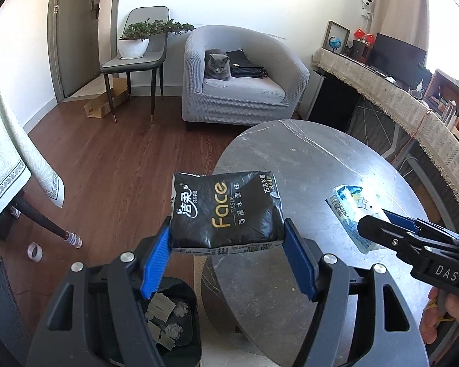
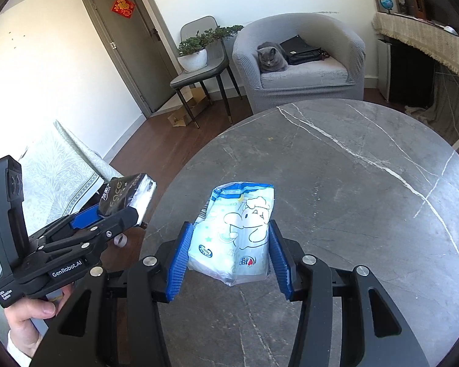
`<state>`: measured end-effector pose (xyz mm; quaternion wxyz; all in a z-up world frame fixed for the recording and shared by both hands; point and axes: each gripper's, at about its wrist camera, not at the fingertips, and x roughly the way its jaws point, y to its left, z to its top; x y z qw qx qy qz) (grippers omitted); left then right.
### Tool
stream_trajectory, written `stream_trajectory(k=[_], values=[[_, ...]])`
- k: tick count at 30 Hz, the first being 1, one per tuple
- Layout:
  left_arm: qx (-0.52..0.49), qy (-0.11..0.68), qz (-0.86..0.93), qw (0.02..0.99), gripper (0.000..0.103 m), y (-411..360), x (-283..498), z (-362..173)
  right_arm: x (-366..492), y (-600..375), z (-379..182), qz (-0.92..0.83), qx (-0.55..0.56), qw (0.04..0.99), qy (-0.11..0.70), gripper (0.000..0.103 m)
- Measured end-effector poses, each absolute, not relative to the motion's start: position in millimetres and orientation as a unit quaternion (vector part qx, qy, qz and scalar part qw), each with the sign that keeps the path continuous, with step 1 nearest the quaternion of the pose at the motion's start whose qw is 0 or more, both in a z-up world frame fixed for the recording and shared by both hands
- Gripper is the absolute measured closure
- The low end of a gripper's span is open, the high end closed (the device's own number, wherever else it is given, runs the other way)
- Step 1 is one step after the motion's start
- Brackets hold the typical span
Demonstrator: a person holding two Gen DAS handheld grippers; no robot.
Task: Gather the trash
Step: 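Lift and carry both packs with both tools over the green bin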
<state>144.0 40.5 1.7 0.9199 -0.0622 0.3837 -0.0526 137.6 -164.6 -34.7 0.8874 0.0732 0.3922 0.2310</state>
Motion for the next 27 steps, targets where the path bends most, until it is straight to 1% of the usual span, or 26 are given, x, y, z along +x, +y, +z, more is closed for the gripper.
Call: stream_trajectory(k=[10, 20, 27], values=[[-0.037, 0.395, -0.023, 0.918, 0.031, 79.4, 133.6, -2.8, 137.9, -121.4, -27.5, 0.270, 0.061, 0.883, 0.378, 0.054], [-0.041, 0.427, -0.001, 0.903, 0.031, 133.5, 127.5, -23.6, 141.7, -64.9, -33.6, 0.314, 0.041, 0.868, 0.383, 0.054], [-0.034, 0.451, 0.018, 0.891, 0.031, 158.1, 123.2, -42.2, 140.2, -27.5, -42.6, 0.339, 0.025, 0.856, 0.390, 0.054]])
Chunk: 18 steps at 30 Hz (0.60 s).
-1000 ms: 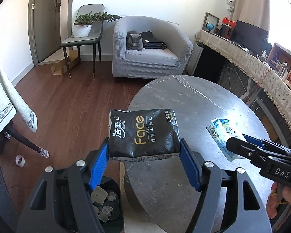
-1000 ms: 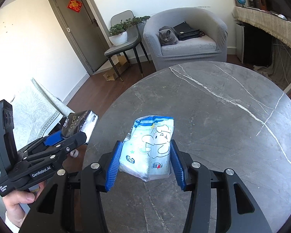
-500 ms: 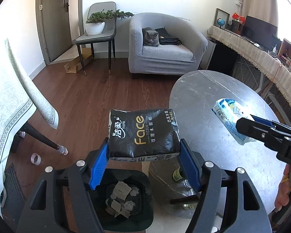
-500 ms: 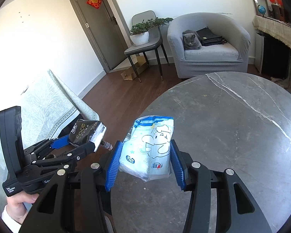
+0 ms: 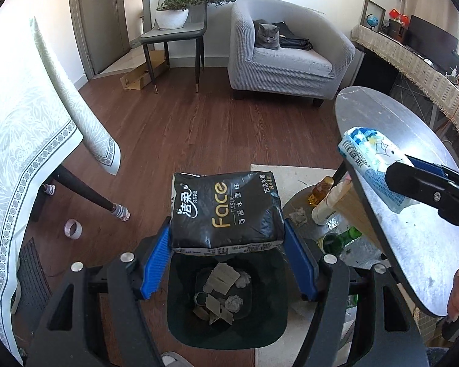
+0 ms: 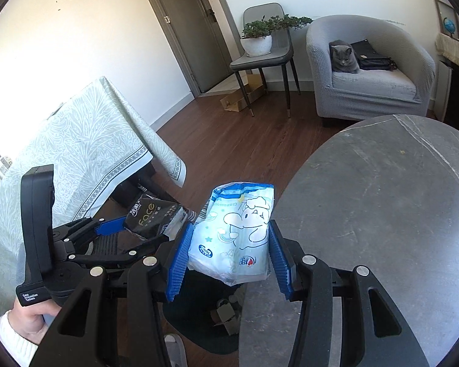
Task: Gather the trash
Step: 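Lift and carry both packs with both tools over the green bin, then open the left tool to drop the black Face pack into the bin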
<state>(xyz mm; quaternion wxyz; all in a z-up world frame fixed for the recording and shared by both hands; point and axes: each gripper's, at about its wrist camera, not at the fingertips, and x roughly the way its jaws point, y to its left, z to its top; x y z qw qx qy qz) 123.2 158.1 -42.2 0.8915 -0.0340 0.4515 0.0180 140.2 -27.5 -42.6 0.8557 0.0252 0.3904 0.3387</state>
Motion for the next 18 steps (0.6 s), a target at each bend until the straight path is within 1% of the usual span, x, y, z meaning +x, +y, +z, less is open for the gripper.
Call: stream_trajectory(k=[8, 18], values=[[-0.033, 0.490, 0.024, 0.871, 0.031, 180.0, 118.8, -73.7, 140.4, 3.7, -52.1, 0.353, 0.007, 0.845, 0.401, 0.054], [-0.006, 0.530, 0.010, 0.848, 0.031, 186.7, 108.7, -107.5, 139.7, 34.6, -67.8, 0.361, -0.016, 0.834, 0.417, 0.054]])
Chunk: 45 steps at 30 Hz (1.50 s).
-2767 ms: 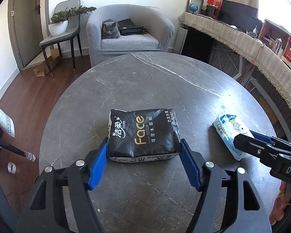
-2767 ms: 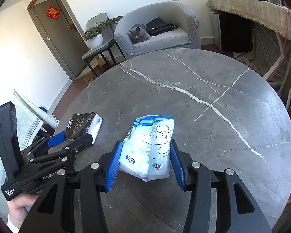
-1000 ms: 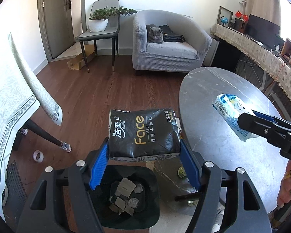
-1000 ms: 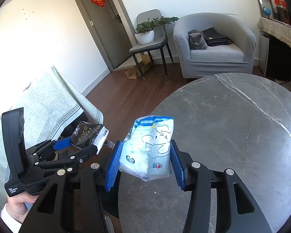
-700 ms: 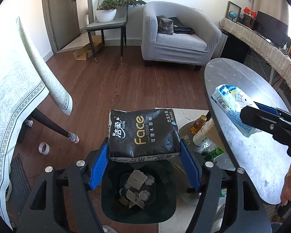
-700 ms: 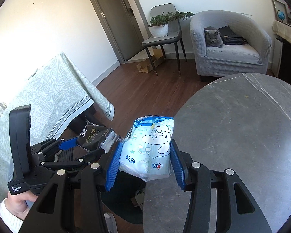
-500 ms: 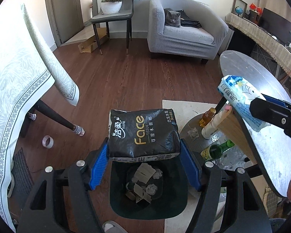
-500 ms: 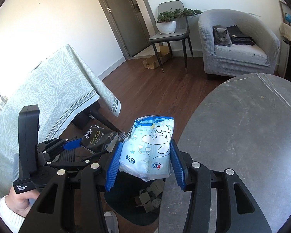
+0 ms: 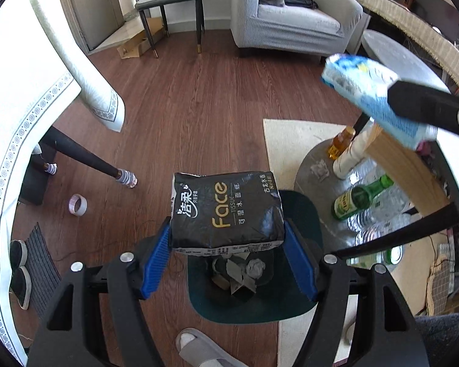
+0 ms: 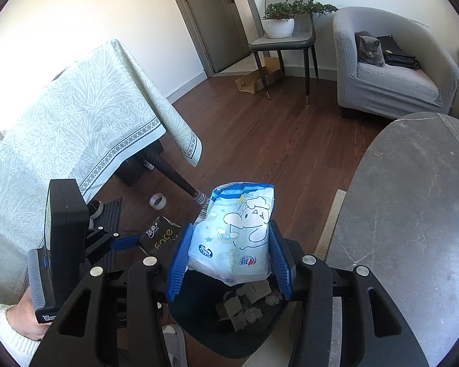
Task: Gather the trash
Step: 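Open the left tool to drop the black Face pack into the bin, then lower the white-and-blue pack into the bin and open the right tool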
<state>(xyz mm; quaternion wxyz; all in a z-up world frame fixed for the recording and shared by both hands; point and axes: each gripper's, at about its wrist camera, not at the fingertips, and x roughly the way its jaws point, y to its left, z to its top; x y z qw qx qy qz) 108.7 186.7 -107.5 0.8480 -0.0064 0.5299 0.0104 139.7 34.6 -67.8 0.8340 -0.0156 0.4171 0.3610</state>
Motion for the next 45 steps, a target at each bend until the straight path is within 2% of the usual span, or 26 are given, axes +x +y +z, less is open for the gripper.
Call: stream_trajectory(k=[9, 18, 24, 35, 45], values=[[0.015, 0.558, -0.004, 0.829, 0.028, 191.6, 98.9, -136.6, 141.7, 65.3, -82.3, 0.362, -0.038, 0.826, 0.431, 0.054], [0.004, 0.528, -0.004, 0.849, 0.026, 214.2, 86.6, -114.7, 142.5, 94.8, -106.2, 0.358, -0.065, 0.813, 0.455, 0.054], [-0.012, 0.504, -0.008, 0.864, 0.036, 228.2, 78.1, -93.0, 142.1, 110.4, -122.0, 0.352, -0.084, 0.808, 0.465, 0.054], [-0.047, 0.449, -0.005, 0.892, 0.060, 247.6, 62.1, -49.0, 148.4, 127.4, -156.9, 0.333, -0.111, 0.795, 0.495, 0.054], [-0.073, 0.398, -0.007, 0.914, 0.068, 252.9, 52.2, -7.6, 140.0, 144.4, -200.3, 0.336, -0.168, 0.751, 0.544, 0.053]])
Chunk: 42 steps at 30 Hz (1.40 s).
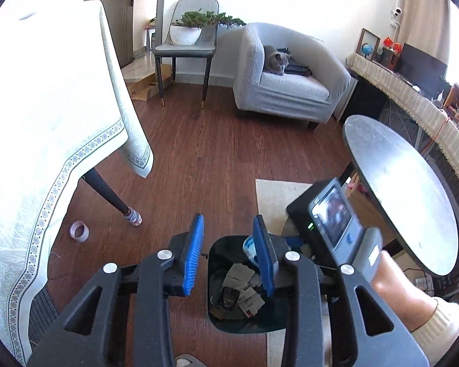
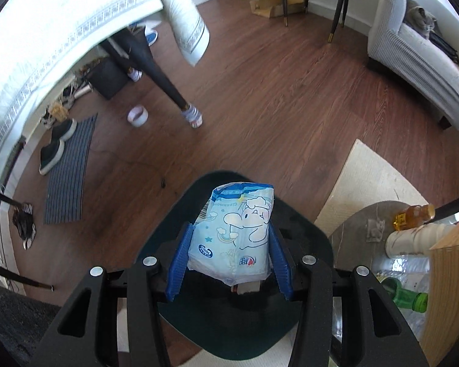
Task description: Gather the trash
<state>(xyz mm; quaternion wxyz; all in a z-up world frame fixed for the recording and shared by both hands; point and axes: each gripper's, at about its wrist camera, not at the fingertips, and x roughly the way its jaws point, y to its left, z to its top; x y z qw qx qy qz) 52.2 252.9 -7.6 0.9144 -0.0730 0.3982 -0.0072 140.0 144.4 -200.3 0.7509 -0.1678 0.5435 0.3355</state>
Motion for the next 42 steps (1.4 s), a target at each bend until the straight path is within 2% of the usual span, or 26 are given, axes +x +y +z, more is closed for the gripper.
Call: stream_trajectory(k=[5, 8, 15, 18, 30, 36, 39, 41, 42], values=[[-0.087, 0.387, -0.005, 0.918, 0.077, 253.3, 51.1, 0.2, 131.7, 149.6, -226.1, 0.332, -0.204, 0.724, 0.570, 0.053], [-0.089, 0.378, -0.010, 0.921, 0.078, 252.3, 49.1, 8.3, 125.6, 149.4, -240.1, 0.328, -0.226, 0.712, 0.578, 0.053], [-0.090, 0.357, -0.022, 0.930, 0.078, 242.9, 39.9, 23.8, 113.8, 144.5, -250.3, 0.331, -0.265, 0.694, 0.582, 0.039], [-0.085, 0.343, -0.024, 0.935, 0.080, 240.3, 36.6, 35.4, 107.9, 138.8, -244.5, 0.335, -0.265, 0.699, 0.573, 0.037], [-0.091, 0.300, -0.013, 0.949, 0.080, 225.1, 9.6, 75.9, 64.0, 99.5, -140.4, 0.367, -0.193, 0.782, 0.465, 0.038], [-0.092, 0.301, -0.001, 0.949, 0.080, 216.0, -19.1, 72.4, 35.7, 65.8, -83.8, 0.358, -0.170, 0.823, 0.406, 0.047], [-0.103, 0.299, 0.003, 0.949, 0.072, 215.2, -31.8, 73.2, 23.8, 43.2, -57.0, 0.347, -0.156, 0.843, 0.380, 0.051], [-0.103, 0.294, 0.012, 0.950, 0.058, 212.3, -42.6, 73.0, 16.3, 23.5, -41.4, 0.333, -0.143, 0.858, 0.364, 0.052], [-0.099, 0.293, 0.015, 0.951, 0.056, 210.5, -46.0, 72.5, 13.1, 12.2, -34.5, 0.325, -0.136, 0.865, 0.356, 0.052]])
